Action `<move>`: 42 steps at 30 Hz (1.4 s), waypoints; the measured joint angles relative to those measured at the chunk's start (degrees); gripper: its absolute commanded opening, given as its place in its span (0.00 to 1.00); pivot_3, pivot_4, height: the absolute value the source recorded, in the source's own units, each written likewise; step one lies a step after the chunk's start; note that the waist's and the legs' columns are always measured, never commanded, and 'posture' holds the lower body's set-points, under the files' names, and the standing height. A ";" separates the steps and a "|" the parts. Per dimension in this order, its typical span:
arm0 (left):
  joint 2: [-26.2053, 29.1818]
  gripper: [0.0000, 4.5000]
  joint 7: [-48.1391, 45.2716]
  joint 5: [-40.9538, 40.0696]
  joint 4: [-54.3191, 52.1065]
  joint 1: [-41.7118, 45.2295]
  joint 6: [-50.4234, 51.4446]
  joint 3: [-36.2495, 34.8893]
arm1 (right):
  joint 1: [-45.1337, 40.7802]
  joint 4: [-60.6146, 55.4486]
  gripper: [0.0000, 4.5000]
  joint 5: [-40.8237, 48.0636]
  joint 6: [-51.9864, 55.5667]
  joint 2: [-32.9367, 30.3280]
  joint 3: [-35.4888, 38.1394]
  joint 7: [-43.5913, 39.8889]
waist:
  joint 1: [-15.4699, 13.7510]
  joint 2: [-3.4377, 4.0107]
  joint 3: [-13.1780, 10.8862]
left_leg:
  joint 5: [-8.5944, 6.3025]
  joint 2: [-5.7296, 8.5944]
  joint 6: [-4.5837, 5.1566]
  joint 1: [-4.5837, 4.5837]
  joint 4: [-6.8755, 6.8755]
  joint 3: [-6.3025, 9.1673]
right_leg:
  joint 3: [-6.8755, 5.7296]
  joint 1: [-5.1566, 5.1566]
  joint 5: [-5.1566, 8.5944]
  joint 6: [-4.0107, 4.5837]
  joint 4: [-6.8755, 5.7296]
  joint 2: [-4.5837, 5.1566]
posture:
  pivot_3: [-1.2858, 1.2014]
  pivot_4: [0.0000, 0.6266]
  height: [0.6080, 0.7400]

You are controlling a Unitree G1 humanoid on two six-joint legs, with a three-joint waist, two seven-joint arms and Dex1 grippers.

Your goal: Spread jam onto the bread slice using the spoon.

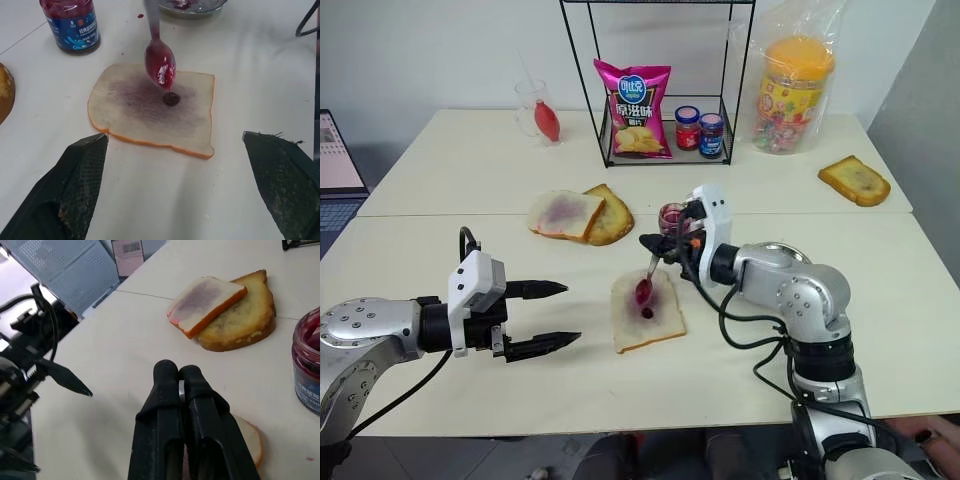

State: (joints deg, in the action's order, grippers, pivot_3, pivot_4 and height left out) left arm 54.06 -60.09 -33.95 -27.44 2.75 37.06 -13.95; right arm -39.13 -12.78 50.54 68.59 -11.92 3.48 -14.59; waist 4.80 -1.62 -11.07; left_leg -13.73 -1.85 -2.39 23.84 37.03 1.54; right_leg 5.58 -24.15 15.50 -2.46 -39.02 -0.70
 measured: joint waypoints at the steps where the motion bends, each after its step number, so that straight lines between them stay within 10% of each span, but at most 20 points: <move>1: -0.05 1.00 0.05 0.01 0.03 0.02 -0.02 0.06 | -0.20 0.84 0.00 1.39 1.76 0.35 1.63 0.39 | 0.00 0.00 0.00 | 0.00 0.00 0.00 0.00 0.00 0.00 | 0.00 0.00 0.00 0.00 0.00 0.00 | 0.52 0.24 1.00; 26: -0.44 1.00 0.95 0.08 0.13 0.95 -0.26 1.24 | 0.33 12.04 0.00 -9.27 -7.90 0.74 -4.79 -7.35 | 0.02 0.00 0.00 | 0.01 0.02 0.00 -0.01 0.05 0.00 | 0.01 0.02 -0.01 -0.01 -0.02 0.00 | 0.52 0.24 1.00; 42: -0.71 1.00 0.83 0.32 1.41 2.52 -1.72 2.50 | -3.88 10.84 0.00 -3.63 1.07 0.02 3.69 -6.81 | 0.00 0.00 0.00 | 0.00 0.02 -0.01 0.00 0.00 0.00 | -0.01 0.01 -0.02 0.00 -0.02 0.01 | 0.52 0.24 1.00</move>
State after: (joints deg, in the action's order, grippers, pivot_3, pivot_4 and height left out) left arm 53.35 -59.27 -33.63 -26.04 5.28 35.34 -11.45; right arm -43.01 -1.94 46.90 69.66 -11.90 7.17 -21.40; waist 4.80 -1.62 -11.07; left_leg -13.73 -1.82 -2.40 23.84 37.02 1.54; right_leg 5.57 -24.15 15.48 -2.46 -39.04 -0.69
